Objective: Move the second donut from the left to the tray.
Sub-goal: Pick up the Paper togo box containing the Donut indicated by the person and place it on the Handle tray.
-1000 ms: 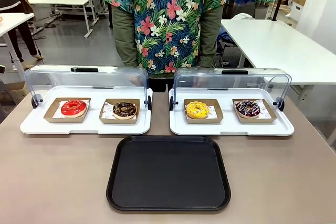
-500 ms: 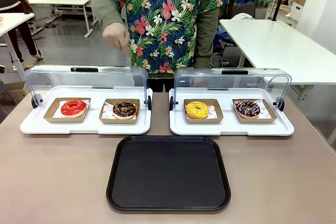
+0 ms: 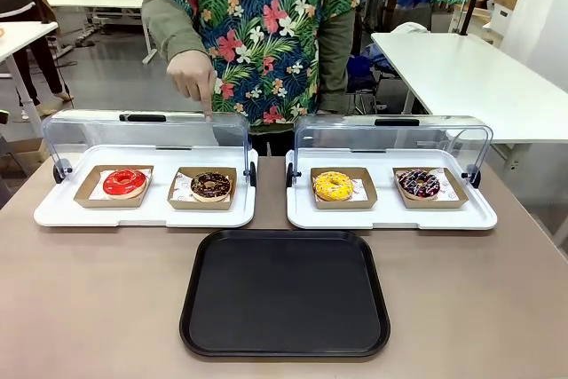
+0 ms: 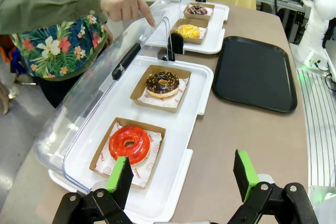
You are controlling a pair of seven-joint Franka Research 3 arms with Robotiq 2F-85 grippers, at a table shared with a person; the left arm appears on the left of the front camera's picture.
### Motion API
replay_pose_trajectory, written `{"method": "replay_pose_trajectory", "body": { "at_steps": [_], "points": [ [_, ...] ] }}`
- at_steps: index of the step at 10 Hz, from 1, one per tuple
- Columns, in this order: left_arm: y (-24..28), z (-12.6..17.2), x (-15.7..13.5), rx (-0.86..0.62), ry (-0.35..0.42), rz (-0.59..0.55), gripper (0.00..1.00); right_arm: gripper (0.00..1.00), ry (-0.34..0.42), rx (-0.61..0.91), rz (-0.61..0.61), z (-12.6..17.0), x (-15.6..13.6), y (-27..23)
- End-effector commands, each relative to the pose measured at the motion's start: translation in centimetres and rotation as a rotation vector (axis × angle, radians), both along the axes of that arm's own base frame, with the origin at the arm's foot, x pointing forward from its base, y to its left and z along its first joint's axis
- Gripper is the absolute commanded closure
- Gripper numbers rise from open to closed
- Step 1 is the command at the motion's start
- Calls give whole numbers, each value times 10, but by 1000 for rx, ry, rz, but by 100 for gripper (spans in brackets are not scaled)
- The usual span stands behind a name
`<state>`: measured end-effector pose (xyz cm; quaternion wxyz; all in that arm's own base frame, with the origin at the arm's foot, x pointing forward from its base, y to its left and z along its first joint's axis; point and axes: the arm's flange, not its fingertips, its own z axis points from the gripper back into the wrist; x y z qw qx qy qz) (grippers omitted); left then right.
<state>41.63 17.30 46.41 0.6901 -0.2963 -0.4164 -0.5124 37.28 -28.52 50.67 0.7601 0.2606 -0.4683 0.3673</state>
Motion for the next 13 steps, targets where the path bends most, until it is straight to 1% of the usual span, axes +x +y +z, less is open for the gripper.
{"method": "replay_pose_trajectory", "body": {
  "at_steps": [1,11,12,13],
  "points": [
    [0,2,-1,3,5,-2,0,0,-15,7,2,1,1,0],
    [0,0,0,0,0,0,0,0,-15,7,2,1,1,0],
    [-20,12,0,107,-52,-57,0,0,-15,7,2,1,1,0],
    [-42,23,1,157,-60,-103,0,0,-15,7,2,1,1,0]
  ]
}}
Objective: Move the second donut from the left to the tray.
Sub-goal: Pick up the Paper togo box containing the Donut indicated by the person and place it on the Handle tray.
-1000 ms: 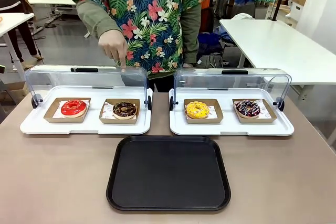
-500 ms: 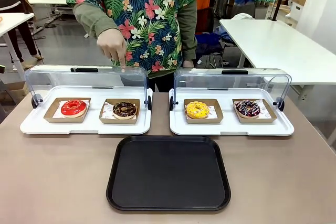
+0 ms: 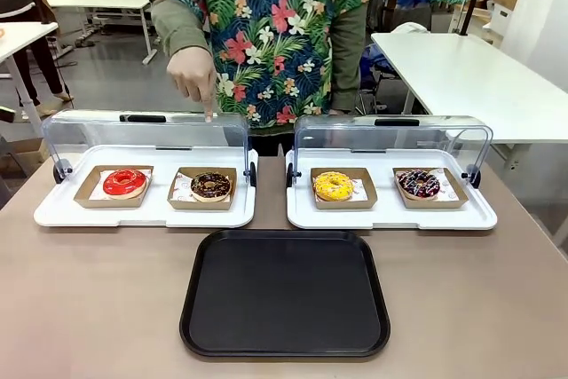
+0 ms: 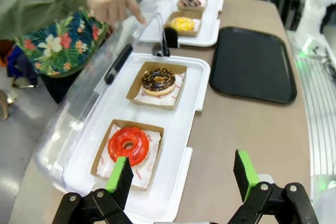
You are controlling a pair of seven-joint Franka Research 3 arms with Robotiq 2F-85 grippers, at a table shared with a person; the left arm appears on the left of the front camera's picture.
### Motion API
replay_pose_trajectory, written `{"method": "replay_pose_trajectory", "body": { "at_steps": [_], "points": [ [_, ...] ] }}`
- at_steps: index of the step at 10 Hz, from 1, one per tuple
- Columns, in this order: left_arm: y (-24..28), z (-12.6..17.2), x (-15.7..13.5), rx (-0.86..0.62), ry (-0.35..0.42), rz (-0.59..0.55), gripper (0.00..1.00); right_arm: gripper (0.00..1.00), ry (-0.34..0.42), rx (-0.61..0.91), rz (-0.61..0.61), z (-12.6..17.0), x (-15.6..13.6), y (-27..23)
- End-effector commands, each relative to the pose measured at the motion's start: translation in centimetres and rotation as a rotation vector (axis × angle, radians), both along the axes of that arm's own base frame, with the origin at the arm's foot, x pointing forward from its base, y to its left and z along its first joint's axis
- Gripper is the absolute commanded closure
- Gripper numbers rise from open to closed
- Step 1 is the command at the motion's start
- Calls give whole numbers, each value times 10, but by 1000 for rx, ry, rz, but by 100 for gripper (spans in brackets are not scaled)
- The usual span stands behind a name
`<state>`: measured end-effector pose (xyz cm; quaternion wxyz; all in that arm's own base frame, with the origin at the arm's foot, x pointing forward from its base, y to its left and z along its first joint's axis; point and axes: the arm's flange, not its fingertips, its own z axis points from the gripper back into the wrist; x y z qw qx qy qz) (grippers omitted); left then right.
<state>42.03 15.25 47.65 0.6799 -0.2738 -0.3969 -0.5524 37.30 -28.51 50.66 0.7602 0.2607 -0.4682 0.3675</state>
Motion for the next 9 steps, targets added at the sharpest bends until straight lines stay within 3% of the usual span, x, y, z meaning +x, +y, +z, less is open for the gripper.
{"method": "replay_pose_trajectory", "body": {
  "at_steps": [1,5,8,9],
  "points": [
    [-44,22,0,140,-30,-67,0,0,-15,7,2,1,1,0],
    [-165,35,15,439,17,-135,0,0,-15,7,2,1,1,0],
    [-243,0,30,601,73,-149,0,0,-15,7,2,1,1,0],
    [-262,-15,31,656,43,-116,0,0,-15,7,2,1,1,0]
  ]
}}
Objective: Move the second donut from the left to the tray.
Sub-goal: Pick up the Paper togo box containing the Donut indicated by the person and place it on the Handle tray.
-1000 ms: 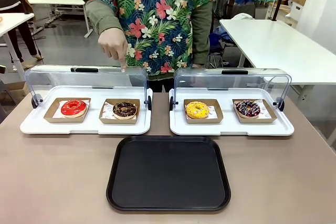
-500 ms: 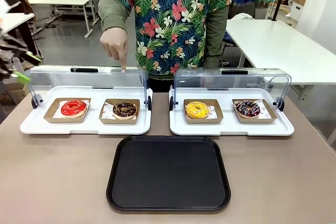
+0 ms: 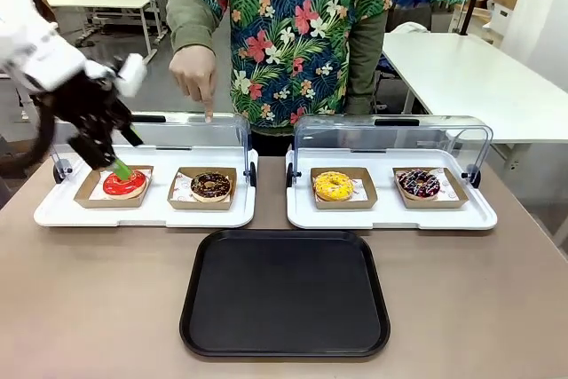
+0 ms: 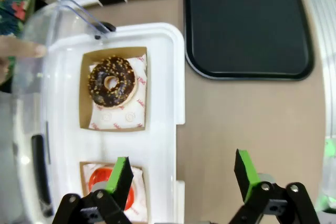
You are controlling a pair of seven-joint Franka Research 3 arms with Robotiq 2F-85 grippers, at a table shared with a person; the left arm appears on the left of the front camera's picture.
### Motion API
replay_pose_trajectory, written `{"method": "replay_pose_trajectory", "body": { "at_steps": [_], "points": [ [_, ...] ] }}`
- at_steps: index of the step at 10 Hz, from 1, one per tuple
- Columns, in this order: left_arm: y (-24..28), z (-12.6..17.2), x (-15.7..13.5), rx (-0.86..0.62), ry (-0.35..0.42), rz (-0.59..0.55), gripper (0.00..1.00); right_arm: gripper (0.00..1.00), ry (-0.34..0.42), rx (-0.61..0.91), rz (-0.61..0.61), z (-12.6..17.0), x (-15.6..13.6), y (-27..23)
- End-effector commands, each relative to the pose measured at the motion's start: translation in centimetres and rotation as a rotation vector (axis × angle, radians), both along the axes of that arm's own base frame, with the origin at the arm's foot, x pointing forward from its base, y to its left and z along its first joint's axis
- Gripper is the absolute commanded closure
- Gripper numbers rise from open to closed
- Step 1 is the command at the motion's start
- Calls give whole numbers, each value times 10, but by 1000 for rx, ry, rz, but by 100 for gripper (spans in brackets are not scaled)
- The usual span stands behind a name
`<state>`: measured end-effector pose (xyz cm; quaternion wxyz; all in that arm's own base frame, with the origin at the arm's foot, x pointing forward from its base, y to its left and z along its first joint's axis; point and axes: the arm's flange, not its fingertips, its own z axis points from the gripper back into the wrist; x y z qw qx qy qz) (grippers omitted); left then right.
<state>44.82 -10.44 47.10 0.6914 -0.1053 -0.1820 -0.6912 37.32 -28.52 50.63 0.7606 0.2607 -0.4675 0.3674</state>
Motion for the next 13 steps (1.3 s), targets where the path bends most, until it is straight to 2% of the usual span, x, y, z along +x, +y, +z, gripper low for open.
{"method": "replay_pose_trajectory", "body": {
  "at_steps": [1,2,3,6,8,9,13],
  "points": [
    [-22,-26,5,105,-65,35,0,0,-16,7,2,2,1,0],
    [-36,-42,10,146,-116,50,0,0,-16,7,2,2,1,0],
    [-49,-56,20,167,-130,46,0,0,-16,7,2,2,1,0],
    [-67,-86,52,202,-103,38,0,0,-16,7,2,2,1,0],
    [-64,-85,60,140,-123,75,0,0,-16,7,2,2,1,0],
    [-64,-95,49,181,-107,26,0,0,-16,7,2,2,1,0],
    [-67,-97,56,175,-103,34,0,0,-16,7,2,2,1,0]
  ]
}}
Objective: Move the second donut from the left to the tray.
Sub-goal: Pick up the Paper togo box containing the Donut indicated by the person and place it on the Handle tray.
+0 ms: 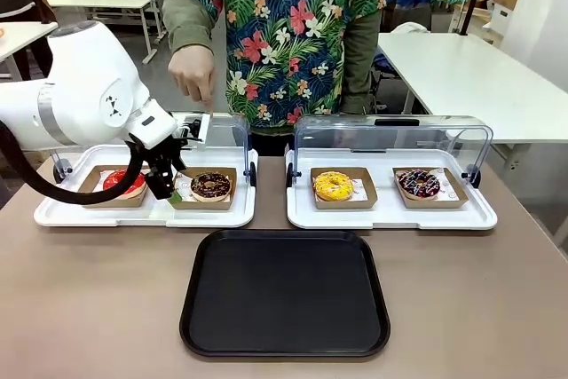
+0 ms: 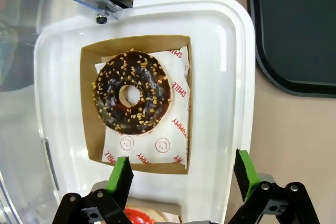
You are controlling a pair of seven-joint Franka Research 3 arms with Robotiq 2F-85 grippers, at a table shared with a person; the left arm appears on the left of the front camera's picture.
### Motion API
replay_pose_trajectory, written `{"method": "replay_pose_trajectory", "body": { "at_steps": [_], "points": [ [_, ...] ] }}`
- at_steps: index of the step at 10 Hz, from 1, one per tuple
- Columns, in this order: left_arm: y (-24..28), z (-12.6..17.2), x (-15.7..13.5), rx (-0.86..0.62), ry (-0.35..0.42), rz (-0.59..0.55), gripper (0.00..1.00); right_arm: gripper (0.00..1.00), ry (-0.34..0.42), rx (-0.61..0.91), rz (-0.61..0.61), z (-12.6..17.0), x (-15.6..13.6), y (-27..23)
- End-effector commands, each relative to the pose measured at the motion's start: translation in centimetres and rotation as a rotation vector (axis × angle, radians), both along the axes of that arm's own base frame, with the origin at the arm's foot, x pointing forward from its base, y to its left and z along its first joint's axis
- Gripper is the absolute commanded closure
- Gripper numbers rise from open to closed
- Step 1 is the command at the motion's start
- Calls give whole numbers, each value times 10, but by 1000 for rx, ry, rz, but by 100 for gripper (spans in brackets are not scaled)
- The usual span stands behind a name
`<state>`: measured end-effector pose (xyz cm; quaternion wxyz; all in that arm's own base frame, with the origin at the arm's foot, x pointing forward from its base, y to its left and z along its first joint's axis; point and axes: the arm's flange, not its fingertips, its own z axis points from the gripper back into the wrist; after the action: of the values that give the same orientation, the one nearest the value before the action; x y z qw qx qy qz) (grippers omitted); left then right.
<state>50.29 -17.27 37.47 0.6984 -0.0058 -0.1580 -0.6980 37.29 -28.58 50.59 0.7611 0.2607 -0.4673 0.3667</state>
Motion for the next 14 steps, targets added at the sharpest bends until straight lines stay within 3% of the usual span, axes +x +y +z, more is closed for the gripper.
{"method": "replay_pose_trajectory", "body": {
  "at_steps": [1,7,14],
  "points": [
    [3,-3,4,41,0,5,0,0,-18,7,3,2,1,1],
    [-12,-33,31,141,22,30,0,0,-18,7,3,2,1,1],
    [-9,-58,43,149,83,31,0,0,-18,7,3,2,1,1]
  ]
}}
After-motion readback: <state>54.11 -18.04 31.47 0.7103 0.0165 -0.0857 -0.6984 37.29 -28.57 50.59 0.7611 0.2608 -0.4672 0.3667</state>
